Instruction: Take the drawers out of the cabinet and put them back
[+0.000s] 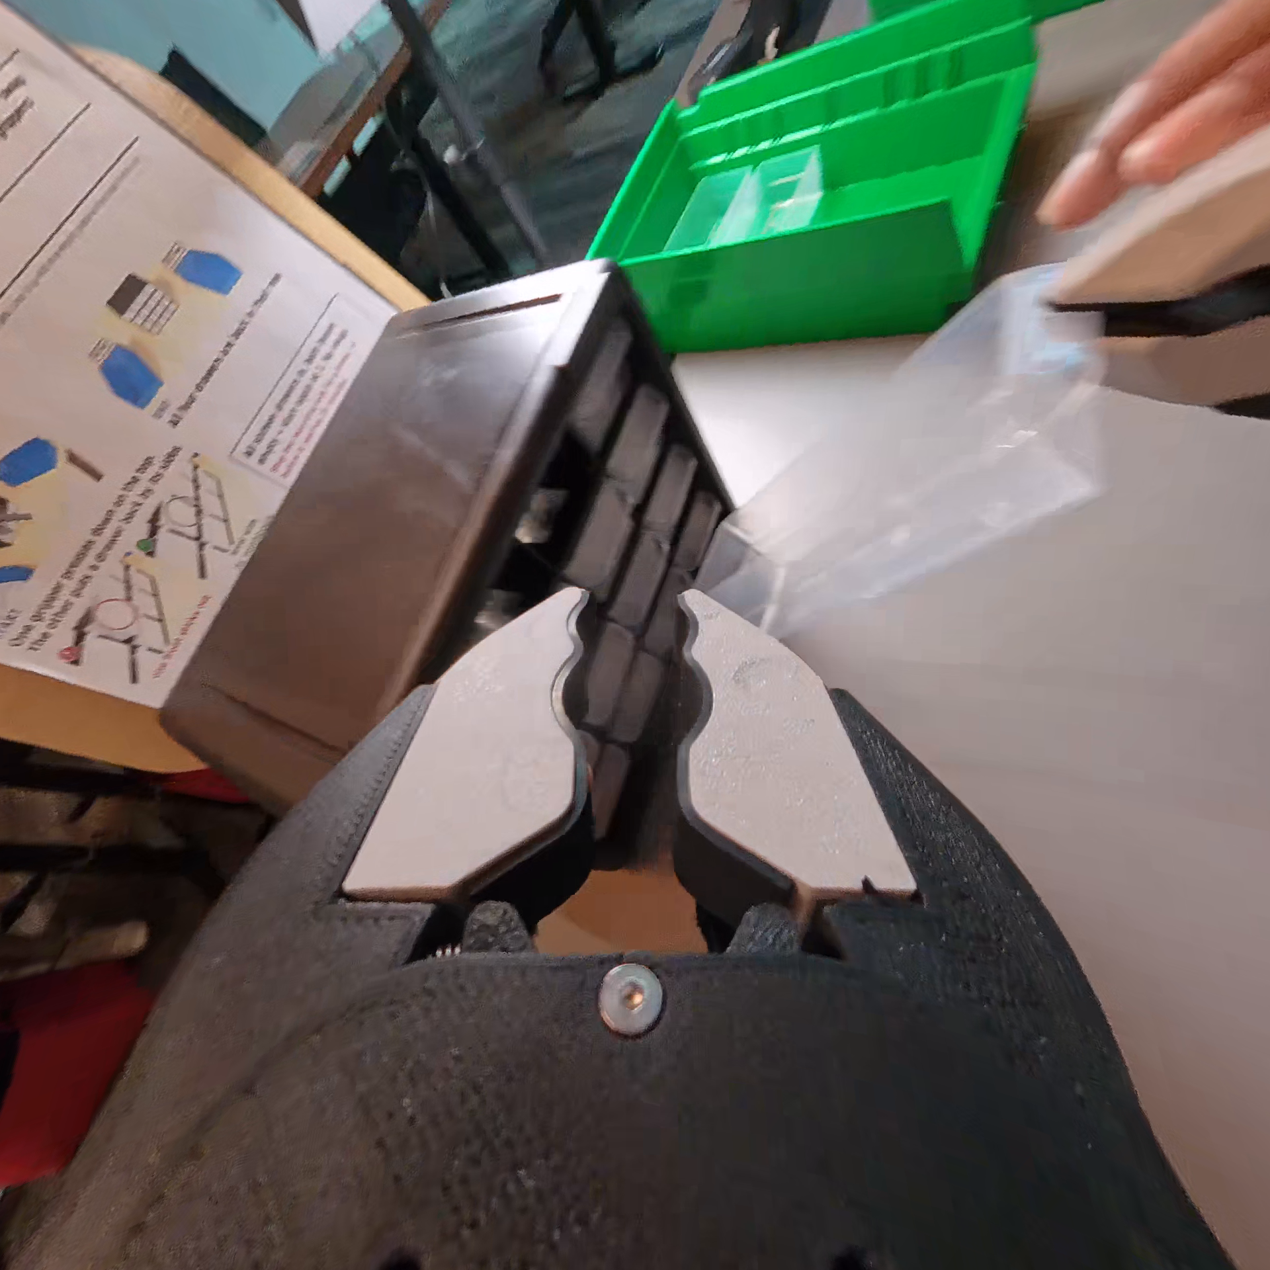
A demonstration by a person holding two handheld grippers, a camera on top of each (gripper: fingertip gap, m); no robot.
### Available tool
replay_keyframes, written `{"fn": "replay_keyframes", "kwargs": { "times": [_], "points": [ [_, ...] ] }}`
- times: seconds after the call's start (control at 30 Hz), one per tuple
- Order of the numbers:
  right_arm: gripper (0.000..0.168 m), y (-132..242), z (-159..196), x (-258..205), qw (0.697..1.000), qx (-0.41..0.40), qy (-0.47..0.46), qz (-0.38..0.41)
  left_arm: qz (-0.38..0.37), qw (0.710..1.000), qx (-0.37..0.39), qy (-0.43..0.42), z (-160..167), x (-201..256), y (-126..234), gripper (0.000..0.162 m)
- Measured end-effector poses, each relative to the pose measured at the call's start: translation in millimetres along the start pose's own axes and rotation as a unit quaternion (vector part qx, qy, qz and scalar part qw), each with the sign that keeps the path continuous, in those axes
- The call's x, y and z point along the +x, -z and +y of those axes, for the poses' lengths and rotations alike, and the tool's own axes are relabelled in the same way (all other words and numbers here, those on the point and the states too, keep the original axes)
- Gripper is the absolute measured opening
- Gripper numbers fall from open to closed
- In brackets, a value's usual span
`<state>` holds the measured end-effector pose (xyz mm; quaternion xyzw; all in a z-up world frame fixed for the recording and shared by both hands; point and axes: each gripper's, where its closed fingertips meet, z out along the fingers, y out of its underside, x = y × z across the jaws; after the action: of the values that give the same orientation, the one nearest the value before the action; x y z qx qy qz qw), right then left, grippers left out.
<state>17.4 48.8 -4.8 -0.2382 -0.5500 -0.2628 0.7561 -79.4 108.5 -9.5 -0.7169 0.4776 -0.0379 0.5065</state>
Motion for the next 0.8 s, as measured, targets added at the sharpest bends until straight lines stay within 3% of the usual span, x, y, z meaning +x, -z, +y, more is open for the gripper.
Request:
{"fn": "replay_keyframes", "kwargs": {
  "times": [0.13, 0.3, 0.43, 0.53, 0.63, 0.7, 0.8],
  "points": [
    [0.002, 4.9, -6.7, -3.1, 1.0, -0.002, 0.008, -0.016, 0.024, 0.998, 0.062, 0.007, -0.3, 51.5, 15.4, 0.039],
    [0.002, 12.0, -33.0, -9.6, 0.998, 0.013, 0.01, -0.052, -0.001, 0.993, 0.11, -0.043, 2.1, 99.5, 21.1, 0.056],
    [0.002, 8.6, -48.8, -17.0, 0.996, 0.011, 0.009, -0.086, -0.005, 0.99, 0.122, -0.077, 5.0, 116.5, 15.8, 0.058],
    [0.002, 4.3, -58.9, -14.9, 0.995, 0.017, -0.015, -0.093, -0.03, 0.987, 0.126, -0.097, 6.9, 111.2, 14.1, 0.048],
    [0.003, -2.0, -62.8, -8.0, 0.991, 0.027, -0.075, -0.108, -0.045, 0.982, 0.159, -0.094, 2.8, 106.0, 19.6, 0.048],
    [0.004, -7.0, -58.1, -1.6, 0.978, 0.025, -0.164, -0.127, -0.035, 0.979, 0.188, -0.071, -1.4, 102.8, 26.5, 0.047],
    [0.017, -6.6, -54.7, 3.6, 0.922, 0.072, -0.322, -0.204, -0.001, 0.973, 0.229, -0.019, -2.2, 97.6, 35.5, 0.047]
  ]
}}
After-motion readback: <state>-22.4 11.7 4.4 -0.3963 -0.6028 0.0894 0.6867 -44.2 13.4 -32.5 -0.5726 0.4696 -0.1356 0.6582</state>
